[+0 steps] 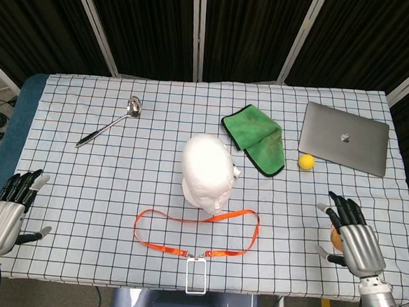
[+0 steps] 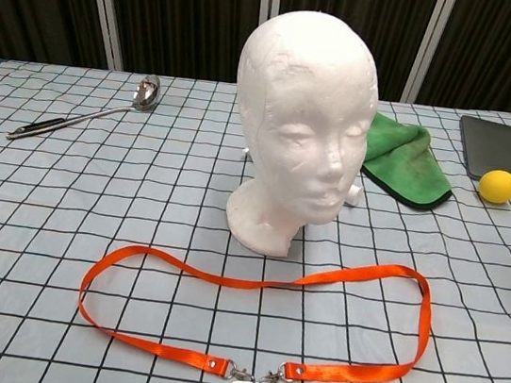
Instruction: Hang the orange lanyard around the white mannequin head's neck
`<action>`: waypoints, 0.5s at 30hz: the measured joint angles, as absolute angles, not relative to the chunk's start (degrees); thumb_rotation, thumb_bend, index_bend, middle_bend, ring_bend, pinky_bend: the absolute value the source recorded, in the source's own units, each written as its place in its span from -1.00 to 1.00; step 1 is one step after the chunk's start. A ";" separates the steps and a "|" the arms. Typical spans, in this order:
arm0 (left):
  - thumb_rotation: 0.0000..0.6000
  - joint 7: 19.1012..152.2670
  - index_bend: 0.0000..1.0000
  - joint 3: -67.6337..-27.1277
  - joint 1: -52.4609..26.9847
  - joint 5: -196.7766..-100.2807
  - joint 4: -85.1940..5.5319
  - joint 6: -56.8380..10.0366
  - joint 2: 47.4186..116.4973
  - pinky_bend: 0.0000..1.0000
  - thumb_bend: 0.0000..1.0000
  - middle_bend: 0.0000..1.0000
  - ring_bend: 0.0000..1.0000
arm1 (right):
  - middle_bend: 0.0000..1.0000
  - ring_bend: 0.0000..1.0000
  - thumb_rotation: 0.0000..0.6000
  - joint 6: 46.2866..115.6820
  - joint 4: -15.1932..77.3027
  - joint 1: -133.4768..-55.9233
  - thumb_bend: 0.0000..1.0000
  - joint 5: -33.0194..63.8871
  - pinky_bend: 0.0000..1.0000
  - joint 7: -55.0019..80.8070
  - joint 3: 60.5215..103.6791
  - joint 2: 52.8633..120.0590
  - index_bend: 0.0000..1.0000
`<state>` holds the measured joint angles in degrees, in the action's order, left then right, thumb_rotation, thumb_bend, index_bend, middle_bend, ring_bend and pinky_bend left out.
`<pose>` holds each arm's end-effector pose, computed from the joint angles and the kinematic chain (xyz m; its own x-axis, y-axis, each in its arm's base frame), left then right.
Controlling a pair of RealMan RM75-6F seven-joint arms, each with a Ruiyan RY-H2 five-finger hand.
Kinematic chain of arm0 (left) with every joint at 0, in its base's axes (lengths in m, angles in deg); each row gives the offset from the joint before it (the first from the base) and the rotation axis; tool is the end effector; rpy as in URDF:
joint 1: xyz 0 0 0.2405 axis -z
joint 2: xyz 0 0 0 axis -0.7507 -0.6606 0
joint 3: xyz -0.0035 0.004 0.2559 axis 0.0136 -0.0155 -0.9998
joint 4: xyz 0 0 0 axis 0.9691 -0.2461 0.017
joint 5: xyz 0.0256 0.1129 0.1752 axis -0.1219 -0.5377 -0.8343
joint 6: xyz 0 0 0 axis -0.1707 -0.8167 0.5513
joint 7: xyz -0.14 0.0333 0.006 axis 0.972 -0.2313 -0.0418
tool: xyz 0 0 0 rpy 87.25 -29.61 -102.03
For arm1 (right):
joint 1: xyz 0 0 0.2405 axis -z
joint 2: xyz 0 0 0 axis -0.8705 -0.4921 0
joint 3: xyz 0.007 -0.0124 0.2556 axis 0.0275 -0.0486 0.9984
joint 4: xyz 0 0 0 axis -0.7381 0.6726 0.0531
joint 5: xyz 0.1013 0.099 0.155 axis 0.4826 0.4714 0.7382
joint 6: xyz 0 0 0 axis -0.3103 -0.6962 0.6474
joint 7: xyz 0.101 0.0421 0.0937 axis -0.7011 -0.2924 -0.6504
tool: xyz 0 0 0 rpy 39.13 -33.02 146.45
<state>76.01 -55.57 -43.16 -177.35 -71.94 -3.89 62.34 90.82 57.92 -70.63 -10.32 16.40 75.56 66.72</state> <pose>-0.2603 0.1690 0.1338 0.3802 0.0705 0.9222 0.9221 -0.1067 -0.3720 -0.2626 -0.2032 0.1227 0.3213 -0.1637 0.9327 -0.9414 -0.1622 0.2958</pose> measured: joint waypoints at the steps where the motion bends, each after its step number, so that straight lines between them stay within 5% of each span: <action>1: 1.00 75.63 -1.00 -55.37 -42.94 -176.84 -71.76 -4.32 62.67 -1.00 -1.00 -1.00 -1.00 | -1.00 -1.00 1.00 88.39 57.83 -71.87 -0.66 -9.13 -1.00 16.36 75.93 66.99 -0.25; 7: 1.00 74.05 -1.00 -54.53 -41.94 -174.30 -70.41 -6.29 64.19 -1.00 -1.00 -1.00 -1.00 | -1.00 -1.00 1.00 73.64 55.67 -81.55 -0.49 0.31 -1.00 17.62 79.05 71.12 -0.11; 15: 1.00 72.47 -1.00 -53.76 -40.74 -171.27 -68.78 -8.75 65.69 -1.00 -1.00 -1.00 -1.00 | -1.00 -1.00 1.00 67.19 49.08 -89.21 -0.43 9.73 -1.00 26.25 81.54 81.24 -0.08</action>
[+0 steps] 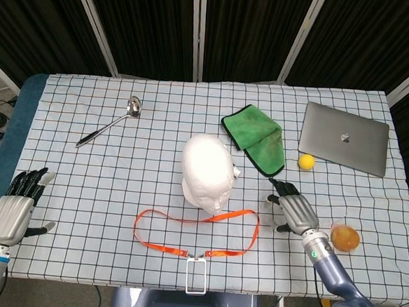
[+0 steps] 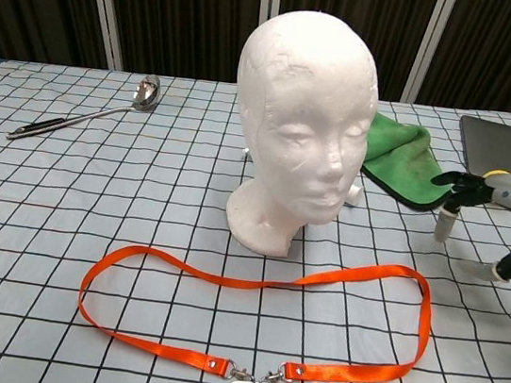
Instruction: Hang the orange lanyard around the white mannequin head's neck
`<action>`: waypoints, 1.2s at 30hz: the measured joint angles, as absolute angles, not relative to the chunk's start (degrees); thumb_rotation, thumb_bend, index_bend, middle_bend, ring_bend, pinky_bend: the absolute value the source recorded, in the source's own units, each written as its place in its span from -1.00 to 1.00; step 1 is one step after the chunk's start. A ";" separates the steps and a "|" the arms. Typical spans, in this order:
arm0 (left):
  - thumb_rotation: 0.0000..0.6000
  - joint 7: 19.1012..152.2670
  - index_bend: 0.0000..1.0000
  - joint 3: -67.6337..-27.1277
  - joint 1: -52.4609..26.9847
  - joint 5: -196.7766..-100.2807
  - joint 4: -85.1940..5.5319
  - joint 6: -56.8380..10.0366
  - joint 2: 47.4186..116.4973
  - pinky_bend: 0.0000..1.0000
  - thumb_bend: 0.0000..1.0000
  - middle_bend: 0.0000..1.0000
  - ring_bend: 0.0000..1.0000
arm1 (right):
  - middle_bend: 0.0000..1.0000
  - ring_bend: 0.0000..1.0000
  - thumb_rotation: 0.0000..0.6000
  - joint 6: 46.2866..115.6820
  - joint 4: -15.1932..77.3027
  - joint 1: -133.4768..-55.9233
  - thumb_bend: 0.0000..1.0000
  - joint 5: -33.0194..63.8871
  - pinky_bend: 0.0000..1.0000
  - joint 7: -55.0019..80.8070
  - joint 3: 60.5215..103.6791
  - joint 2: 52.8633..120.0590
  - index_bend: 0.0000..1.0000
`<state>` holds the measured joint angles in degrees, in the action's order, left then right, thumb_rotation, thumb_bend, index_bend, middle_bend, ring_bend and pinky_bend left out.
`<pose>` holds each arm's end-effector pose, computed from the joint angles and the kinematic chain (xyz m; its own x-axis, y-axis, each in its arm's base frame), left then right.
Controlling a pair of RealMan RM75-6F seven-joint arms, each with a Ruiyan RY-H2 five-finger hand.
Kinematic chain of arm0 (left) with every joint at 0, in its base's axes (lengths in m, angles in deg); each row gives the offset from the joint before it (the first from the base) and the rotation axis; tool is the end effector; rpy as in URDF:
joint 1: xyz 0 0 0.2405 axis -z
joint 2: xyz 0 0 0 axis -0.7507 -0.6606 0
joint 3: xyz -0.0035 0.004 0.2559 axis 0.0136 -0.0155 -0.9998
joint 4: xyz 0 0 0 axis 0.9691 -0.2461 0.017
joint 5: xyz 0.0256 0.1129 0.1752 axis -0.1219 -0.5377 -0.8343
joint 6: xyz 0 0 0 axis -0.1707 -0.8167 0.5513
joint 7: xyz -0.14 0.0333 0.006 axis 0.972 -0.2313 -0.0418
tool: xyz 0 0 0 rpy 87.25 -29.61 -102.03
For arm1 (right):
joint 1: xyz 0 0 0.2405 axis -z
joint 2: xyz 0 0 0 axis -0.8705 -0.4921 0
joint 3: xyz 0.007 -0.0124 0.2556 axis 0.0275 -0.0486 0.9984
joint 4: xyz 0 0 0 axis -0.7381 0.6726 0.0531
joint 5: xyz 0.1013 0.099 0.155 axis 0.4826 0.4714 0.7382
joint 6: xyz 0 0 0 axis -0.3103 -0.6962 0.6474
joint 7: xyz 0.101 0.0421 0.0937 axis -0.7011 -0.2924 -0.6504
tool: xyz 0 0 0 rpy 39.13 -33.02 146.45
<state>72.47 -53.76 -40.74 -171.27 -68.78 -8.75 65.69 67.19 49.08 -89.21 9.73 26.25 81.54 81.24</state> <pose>-0.2729 0.1874 0.1155 0.4253 0.1223 0.8967 0.9050 -0.0653 -0.4204 -0.2217 -0.2953 0.0234 0.3463 -0.4069 0.8453 -0.9350 -0.2236 0.2754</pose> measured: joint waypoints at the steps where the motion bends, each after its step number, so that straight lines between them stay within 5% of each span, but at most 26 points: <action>1: 1.00 72.34 -1.00 -53.72 -40.68 -171.11 -68.71 -8.83 65.79 -1.00 -1.00 -1.00 -1.00 | -1.00 -1.00 1.00 66.91 48.50 -89.72 -0.43 10.51 -1.00 27.25 81.65 82.11 -0.07; 25: 1.00 72.46 -1.00 -53.83 -40.43 -170.36 -68.69 -8.66 65.81 -1.00 -1.00 -1.00 -1.00 | -1.00 -1.00 1.00 68.11 41.77 -95.75 -0.36 22.08 -1.00 42.12 79.93 92.68 0.04; 36: 1.00 72.50 -1.00 -54.01 -40.31 -170.37 -68.67 -8.56 65.86 -1.00 -1.00 -1.00 -1.00 | -0.90 -1.00 1.00 69.51 40.95 -96.54 -0.26 22.75 -1.00 43.14 79.08 93.53 0.27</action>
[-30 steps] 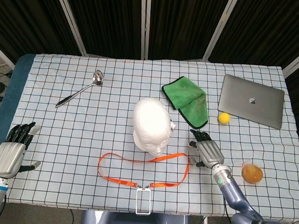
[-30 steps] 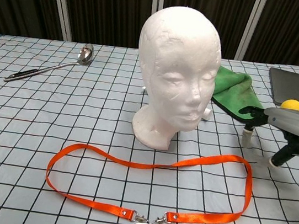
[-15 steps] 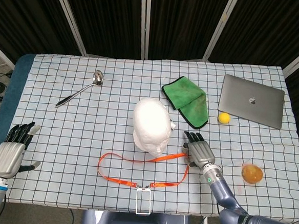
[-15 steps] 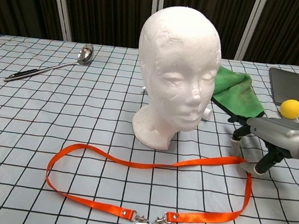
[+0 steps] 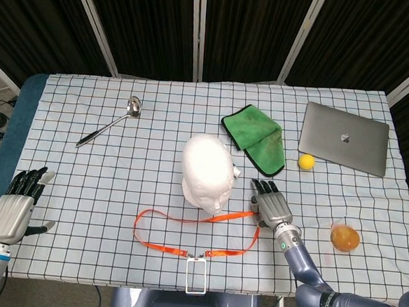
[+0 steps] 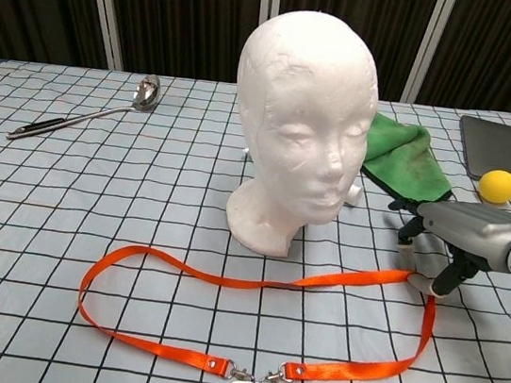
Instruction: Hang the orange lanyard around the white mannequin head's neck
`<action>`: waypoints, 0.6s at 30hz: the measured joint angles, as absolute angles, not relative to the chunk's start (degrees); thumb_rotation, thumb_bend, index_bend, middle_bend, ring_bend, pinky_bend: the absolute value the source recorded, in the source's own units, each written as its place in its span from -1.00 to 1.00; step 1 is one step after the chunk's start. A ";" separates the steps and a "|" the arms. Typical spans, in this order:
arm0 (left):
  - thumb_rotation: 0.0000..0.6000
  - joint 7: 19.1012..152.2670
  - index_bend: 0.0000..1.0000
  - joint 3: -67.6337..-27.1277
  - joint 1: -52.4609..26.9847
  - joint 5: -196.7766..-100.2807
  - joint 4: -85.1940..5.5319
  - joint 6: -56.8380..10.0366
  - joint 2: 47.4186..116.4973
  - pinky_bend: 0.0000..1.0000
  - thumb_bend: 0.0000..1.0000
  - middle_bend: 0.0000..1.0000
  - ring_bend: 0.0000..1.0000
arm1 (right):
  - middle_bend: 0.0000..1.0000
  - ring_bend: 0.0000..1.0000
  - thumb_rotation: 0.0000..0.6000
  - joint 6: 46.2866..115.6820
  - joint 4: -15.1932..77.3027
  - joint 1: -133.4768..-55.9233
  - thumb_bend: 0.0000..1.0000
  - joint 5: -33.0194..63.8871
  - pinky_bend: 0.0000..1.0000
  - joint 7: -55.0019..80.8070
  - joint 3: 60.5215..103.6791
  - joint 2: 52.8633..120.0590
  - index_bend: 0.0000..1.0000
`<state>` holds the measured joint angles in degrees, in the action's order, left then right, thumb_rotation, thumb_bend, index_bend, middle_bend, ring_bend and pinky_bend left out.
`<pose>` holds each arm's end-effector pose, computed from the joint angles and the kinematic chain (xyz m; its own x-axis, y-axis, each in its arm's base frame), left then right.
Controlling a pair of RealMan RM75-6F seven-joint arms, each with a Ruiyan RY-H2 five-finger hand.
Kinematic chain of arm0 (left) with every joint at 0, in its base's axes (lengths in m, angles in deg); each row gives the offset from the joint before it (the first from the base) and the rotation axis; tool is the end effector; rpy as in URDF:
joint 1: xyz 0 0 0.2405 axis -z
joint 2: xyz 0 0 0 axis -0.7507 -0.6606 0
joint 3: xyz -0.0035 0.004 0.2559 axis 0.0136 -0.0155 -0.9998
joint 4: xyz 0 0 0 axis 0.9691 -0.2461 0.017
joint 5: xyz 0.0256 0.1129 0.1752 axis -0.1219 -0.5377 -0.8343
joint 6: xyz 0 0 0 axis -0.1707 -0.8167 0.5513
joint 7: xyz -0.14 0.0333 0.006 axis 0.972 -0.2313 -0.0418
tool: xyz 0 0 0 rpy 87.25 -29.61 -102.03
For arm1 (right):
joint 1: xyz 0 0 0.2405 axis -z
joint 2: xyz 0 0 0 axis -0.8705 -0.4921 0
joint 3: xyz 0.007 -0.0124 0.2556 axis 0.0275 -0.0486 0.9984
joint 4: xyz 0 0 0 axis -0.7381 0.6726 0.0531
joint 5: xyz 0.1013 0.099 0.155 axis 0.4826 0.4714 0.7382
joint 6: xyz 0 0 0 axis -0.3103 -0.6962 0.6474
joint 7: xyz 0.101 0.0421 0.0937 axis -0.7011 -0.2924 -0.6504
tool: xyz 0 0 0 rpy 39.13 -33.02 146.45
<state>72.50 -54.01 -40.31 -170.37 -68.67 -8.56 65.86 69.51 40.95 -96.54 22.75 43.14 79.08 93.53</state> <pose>-0.2740 0.1886 0.1150 0.4224 0.1242 0.8978 0.9064 -0.0562 -0.4187 -0.2056 -0.3101 -0.0371 0.4939 -0.4090 0.7673 -0.8694 -0.2459 0.4285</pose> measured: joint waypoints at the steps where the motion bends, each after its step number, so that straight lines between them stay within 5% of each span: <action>1: 1.00 72.46 -1.00 -54.03 -40.29 -170.37 -68.65 -8.57 65.91 -1.00 -1.00 -1.00 -1.00 | -0.89 -1.00 1.00 69.60 41.01 -96.53 -0.25 22.64 -1.00 42.99 79.05 93.53 0.29; 8: 1.00 72.15 -0.99 -53.81 -39.31 -170.00 -68.58 -10.00 66.40 -1.00 -0.98 -1.00 -1.00 | -0.85 -1.00 1.00 70.35 41.68 -96.27 -0.18 20.90 -1.00 41.47 78.52 93.01 0.37; 14: 1.00 71.56 -0.34 -52.27 -35.74 -168.84 -68.56 -14.64 68.24 -1.00 -0.67 -1.00 -1.00 | -0.83 -1.00 1.00 70.95 43.84 -95.66 -0.18 19.27 -1.00 40.15 77.84 91.00 0.37; 18: 1.00 71.99 -0.12 -50.67 -31.76 -166.90 -68.44 -20.34 70.79 -1.00 -0.50 -1.00 -1.00 | -0.83 -1.00 1.00 71.19 46.14 -95.25 -0.15 18.56 -1.00 38.50 77.73 89.22 0.38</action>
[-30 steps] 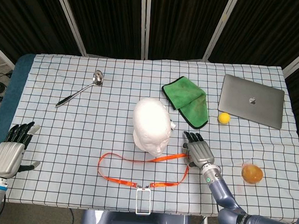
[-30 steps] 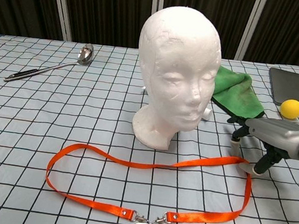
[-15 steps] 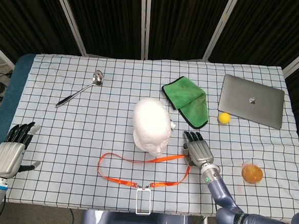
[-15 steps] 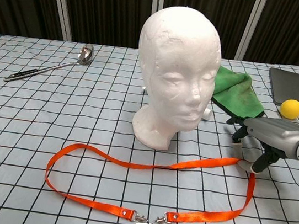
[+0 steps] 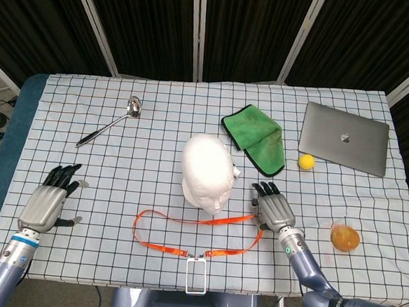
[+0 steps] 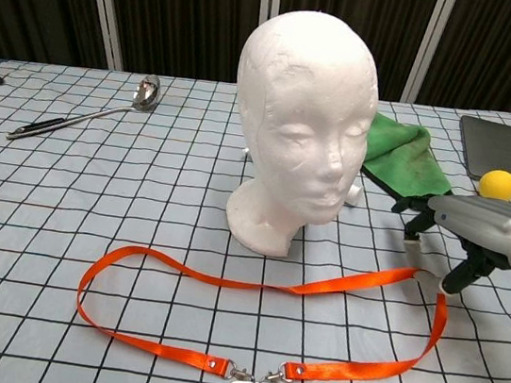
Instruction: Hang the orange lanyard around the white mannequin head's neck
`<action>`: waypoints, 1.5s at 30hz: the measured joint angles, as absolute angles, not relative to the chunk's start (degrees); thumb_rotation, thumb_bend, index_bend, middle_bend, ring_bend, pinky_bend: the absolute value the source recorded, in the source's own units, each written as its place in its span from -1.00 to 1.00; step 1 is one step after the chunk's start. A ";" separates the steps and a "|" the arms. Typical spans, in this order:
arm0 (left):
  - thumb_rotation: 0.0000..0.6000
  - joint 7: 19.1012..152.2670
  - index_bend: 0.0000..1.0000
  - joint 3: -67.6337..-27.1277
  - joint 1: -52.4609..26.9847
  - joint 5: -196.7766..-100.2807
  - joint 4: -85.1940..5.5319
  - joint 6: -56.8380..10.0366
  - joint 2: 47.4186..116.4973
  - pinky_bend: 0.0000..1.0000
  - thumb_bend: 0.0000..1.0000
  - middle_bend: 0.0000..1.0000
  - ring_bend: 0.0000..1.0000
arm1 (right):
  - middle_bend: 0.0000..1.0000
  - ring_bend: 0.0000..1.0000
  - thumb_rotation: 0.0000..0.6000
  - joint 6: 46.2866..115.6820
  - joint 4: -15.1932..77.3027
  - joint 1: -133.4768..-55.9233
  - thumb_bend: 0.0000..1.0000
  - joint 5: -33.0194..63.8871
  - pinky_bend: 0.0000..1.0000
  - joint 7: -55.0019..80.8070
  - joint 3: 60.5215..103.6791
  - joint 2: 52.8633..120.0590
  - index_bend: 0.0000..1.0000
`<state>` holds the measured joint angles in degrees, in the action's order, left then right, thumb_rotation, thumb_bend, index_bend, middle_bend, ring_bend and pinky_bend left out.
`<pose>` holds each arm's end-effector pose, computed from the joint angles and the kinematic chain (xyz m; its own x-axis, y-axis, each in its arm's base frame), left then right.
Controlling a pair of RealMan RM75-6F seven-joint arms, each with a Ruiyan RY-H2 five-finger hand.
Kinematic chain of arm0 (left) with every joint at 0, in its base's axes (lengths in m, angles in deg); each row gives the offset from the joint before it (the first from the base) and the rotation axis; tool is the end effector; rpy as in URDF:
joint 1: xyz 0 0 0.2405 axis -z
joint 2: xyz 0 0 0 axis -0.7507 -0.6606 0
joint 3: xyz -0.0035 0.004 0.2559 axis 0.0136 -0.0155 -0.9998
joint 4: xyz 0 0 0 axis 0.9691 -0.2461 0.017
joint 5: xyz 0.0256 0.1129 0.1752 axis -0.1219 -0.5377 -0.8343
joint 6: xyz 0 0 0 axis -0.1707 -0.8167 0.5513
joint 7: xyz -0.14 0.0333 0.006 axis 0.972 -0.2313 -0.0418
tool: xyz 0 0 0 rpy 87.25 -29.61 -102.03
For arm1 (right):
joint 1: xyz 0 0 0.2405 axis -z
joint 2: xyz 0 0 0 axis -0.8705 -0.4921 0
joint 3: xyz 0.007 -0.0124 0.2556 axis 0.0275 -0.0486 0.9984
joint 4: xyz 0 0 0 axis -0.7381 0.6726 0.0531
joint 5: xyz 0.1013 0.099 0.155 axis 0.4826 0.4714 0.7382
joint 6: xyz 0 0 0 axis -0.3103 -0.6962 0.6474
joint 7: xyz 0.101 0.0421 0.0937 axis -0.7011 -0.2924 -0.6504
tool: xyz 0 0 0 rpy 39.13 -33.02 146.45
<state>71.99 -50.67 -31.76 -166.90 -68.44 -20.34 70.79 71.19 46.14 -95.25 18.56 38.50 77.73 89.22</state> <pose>-0.2380 0.2322 0.0706 0.3713 0.2347 0.8984 0.9239 -0.1898 -0.3322 -0.2024 -0.2989 -0.0187 0.4553 -0.4005 0.7952 -0.8882 -0.2653 0.3750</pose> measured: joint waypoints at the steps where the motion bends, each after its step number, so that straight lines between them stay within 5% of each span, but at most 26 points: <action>1: 1.00 72.02 -0.09 -50.04 -30.28 -165.92 -68.38 -22.28 71.82 -1.00 -0.42 -1.00 -1.00 | -0.83 -1.00 1.00 71.22 46.61 -95.18 -0.15 18.48 -1.00 38.23 77.71 88.85 0.38; 10: 1.00 64.64 -0.07 -46.59 -21.81 -157.33 -66.72 -29.89 80.89 -1.00 -0.12 -1.00 -1.00 | -0.82 -1.00 1.00 71.55 48.62 -94.96 -0.15 18.83 -1.00 38.46 77.10 87.46 0.39; 22: 1.00 54.80 -0.02 -45.78 -13.64 -146.15 -58.46 -33.52 93.42 -1.00 -0.12 -1.00 -1.00 | -0.81 -1.00 1.00 71.29 48.38 -95.23 -0.15 19.24 -1.00 37.53 77.03 87.42 0.39; 39: 1.00 57.33 0.05 -48.07 -11.69 -145.19 -52.15 -34.22 98.44 -1.00 -0.12 -1.00 -1.00 | -0.81 -1.00 1.00 70.70 48.01 -96.12 -0.15 19.75 -1.00 37.66 76.81 88.10 0.39; 45: 1.00 57.18 0.25 -48.25 -11.31 -144.29 -51.69 -33.95 98.95 -1.00 -0.11 -1.00 -1.00 | -0.81 -1.00 1.00 70.67 47.97 -96.19 -0.15 19.62 -1.00 37.26 76.72 88.19 0.39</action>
<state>57.18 -48.25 -11.31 -144.29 -51.69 -33.95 98.95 70.67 47.97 -96.19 19.62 37.26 76.72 88.19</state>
